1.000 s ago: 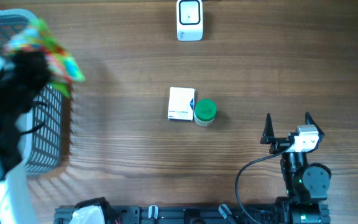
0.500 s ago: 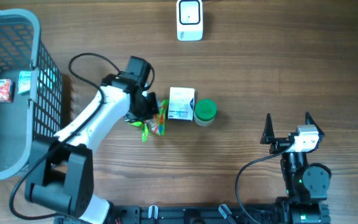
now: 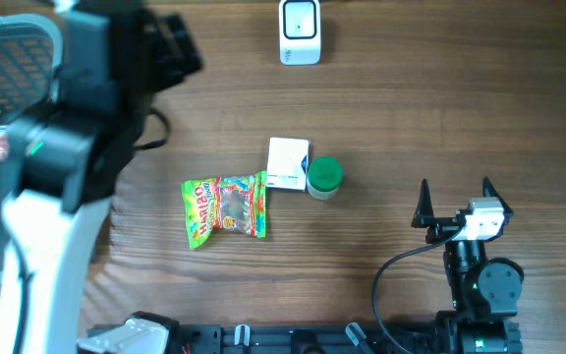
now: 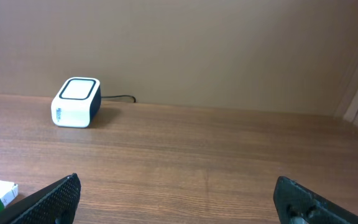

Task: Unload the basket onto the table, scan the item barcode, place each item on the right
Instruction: 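Place the Haribo bag on the table left of the box, then grasp the light green wipes pack in the basket with left gripper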

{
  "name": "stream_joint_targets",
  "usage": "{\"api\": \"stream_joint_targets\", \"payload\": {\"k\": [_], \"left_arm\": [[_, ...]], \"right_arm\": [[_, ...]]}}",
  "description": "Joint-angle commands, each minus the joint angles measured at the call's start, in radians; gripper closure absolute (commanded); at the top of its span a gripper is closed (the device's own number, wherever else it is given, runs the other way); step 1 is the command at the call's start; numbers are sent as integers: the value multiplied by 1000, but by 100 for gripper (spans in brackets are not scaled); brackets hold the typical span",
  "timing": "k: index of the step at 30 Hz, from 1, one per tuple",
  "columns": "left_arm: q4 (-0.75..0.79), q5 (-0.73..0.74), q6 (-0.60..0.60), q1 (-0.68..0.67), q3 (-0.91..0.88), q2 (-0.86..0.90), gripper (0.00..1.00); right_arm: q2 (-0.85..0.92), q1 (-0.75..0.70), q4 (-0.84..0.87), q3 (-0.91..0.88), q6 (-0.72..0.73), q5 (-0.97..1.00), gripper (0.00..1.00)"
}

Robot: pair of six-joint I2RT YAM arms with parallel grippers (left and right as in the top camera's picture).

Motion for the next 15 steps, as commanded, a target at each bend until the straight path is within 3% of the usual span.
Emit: {"api": "stream_joint_targets", "payload": {"k": [1,4,9,12,15], "left_arm": [[-102,-253,-190,158,6,-21,0],[-200,-210,-425,410,2,10,0],[-174,254,-439,821,2,95,0],[-193,309,-435,944,2,193,0],[-196,314,-429,964,2,304,0]], "right_arm": [[-6,3,5,-1,-5,-8,0],[-6,3,5,-1,-5,-8,0],[-6,3,5,-1,-5,-9,0],[-6,3,5,-1,-5,-8,0],[-6,3,5,-1,-5,-8,0]]}}
